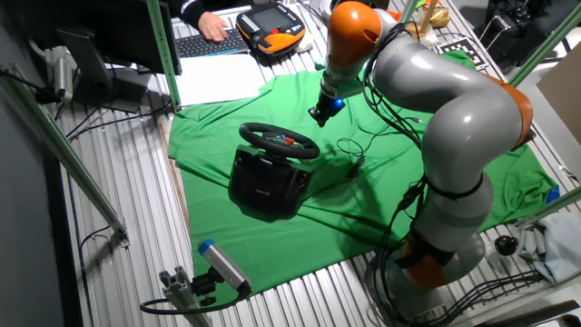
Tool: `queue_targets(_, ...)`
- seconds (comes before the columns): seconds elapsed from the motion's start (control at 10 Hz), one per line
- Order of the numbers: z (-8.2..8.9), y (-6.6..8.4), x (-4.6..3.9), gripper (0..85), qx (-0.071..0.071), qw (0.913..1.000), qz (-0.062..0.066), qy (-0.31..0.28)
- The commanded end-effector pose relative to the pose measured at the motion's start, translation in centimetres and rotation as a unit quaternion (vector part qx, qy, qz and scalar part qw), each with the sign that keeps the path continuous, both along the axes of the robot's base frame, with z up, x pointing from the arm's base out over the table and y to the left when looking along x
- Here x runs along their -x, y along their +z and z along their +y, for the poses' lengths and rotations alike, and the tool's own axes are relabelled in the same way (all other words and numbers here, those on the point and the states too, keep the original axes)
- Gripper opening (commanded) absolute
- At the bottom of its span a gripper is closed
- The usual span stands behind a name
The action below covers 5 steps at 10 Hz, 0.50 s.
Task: Rotate the steering wheel 90 degrees counterclockwise
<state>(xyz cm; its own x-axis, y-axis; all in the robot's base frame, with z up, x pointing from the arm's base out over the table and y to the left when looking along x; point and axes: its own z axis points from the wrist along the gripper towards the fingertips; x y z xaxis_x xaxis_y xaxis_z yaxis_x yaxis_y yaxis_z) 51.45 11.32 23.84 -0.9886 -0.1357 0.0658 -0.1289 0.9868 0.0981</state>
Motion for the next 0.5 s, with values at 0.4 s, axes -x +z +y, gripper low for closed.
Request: queue_targets(0.4, 0.2, -0.03, -0.05, 0.0, -0.004, 1.0, 0.003, 0.001)
